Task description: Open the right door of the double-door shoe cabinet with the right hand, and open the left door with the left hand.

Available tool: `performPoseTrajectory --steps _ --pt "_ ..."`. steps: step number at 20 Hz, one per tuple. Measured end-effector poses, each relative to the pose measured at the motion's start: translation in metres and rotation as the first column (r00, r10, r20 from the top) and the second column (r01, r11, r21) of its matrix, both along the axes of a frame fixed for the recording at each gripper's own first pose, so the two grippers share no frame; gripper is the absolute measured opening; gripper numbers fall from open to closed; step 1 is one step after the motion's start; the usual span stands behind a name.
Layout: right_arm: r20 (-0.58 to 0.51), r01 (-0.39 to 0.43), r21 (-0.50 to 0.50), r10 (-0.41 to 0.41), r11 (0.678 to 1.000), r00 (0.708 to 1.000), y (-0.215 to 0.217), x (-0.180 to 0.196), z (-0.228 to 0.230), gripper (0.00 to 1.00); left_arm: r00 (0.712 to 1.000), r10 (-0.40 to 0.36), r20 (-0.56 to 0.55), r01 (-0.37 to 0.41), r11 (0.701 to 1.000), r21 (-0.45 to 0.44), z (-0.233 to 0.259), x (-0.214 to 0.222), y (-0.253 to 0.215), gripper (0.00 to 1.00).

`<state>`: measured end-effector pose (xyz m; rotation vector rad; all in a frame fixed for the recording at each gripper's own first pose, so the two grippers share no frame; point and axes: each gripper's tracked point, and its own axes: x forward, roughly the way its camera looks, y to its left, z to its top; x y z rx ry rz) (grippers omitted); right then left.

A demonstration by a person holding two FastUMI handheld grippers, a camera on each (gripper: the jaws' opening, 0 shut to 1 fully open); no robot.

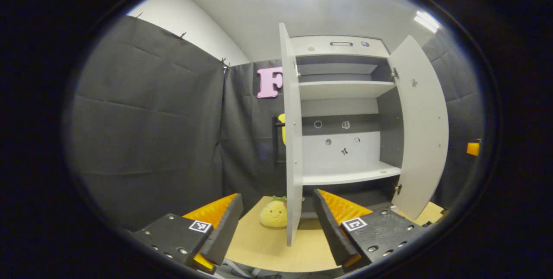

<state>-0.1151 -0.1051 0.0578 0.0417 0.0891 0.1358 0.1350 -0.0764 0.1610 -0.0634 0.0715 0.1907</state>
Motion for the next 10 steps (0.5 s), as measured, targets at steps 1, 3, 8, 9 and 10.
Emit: performPoseTrajectory --steps 1,3,8,9,10 --pt "0.004 0.005 -0.002 -0.005 1.000 1.000 -0.0016 0.0005 0.0008 0.96 1.000 0.009 -0.003 -0.009 1.000 -0.001 0.0004 -0.0003 0.0014 0.94" --pt "0.009 0.012 -0.002 -0.012 1.000 1.000 -0.0054 0.0010 0.0023 0.96 1.000 0.017 0.001 -0.017 1.000 -0.001 0.0016 0.0007 0.0020 0.94" --pt "0.011 0.024 0.004 -0.024 1.000 1.000 -0.0114 0.0029 0.0022 0.96 1.000 0.019 0.008 -0.019 1.000 0.021 0.0034 0.0041 0.0030 0.94" --pt "0.008 0.023 0.004 -0.023 1.000 1.000 -0.0112 0.0034 0.0018 0.96 1.000 0.017 0.008 -0.018 1.000 0.024 0.0032 0.0037 0.0023 0.94" --pt "0.006 0.023 0.004 -0.023 1.000 1.000 -0.0111 0.0042 0.0010 0.96 1.000 0.016 0.009 -0.016 1.000 0.027 0.0030 0.0041 0.0022 0.94"
